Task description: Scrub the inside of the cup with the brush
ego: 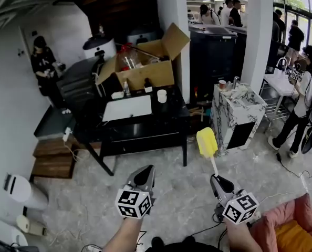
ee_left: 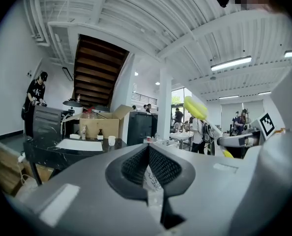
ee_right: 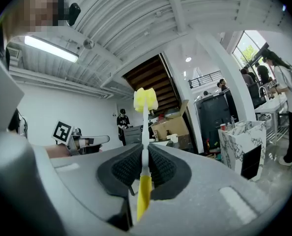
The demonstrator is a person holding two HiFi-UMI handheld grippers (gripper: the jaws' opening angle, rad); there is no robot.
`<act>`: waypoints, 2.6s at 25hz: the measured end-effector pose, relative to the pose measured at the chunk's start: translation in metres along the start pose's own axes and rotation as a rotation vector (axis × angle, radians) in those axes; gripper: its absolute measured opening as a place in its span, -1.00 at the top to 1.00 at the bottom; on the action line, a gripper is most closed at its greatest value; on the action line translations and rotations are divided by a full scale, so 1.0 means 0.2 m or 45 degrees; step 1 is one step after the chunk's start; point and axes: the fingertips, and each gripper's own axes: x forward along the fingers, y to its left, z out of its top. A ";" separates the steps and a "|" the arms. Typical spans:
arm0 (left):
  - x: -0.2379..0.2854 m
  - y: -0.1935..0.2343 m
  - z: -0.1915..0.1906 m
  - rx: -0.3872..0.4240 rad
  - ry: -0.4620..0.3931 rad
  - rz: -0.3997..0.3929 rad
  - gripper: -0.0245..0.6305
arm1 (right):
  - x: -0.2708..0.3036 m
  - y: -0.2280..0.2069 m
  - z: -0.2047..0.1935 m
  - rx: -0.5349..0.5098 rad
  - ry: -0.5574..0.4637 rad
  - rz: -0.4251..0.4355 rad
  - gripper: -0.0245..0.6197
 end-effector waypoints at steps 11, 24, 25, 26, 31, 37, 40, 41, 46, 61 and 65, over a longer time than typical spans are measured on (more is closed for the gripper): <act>0.05 -0.18 0.02 0.009 -0.023 0.008 0.87 | -0.18 -0.14 -0.01 0.070 -0.005 0.018 0.82; 0.52 0.14 -0.04 -0.039 -0.014 -0.018 0.87 | 0.27 -0.39 -0.02 0.063 0.078 -0.031 0.81; 0.58 0.21 -0.03 -0.050 -0.021 -0.013 0.87 | 0.35 -0.42 -0.01 0.056 0.083 -0.034 0.81; 0.64 0.28 -0.02 -0.060 -0.030 -0.007 0.87 | 0.44 -0.45 0.00 0.049 0.090 -0.035 0.81; 0.93 0.61 0.05 -0.081 -0.039 -0.003 0.87 | 0.87 -0.55 0.06 0.035 0.143 -0.028 0.82; 1.15 0.99 0.16 -0.073 -0.050 0.004 0.87 | 1.31 -0.59 0.14 0.021 0.144 -0.007 0.81; 1.23 1.09 0.16 -0.090 -0.033 0.012 0.87 | 1.45 -0.60 0.15 0.033 0.154 0.016 0.81; 1.25 1.11 0.16 -0.090 -0.027 0.012 0.87 | 1.50 -0.61 0.15 0.030 0.157 0.025 0.81; 1.41 1.20 0.16 -0.078 0.005 0.003 0.87 | 1.71 -0.70 0.20 0.051 0.137 0.051 0.81; 2.23 1.45 0.05 -0.102 0.157 0.073 0.86 | 2.45 -1.35 0.26 0.121 0.151 0.187 0.81; 2.39 1.51 0.08 -0.098 0.172 0.125 0.86 | 2.64 -1.54 0.30 0.201 0.154 0.219 0.81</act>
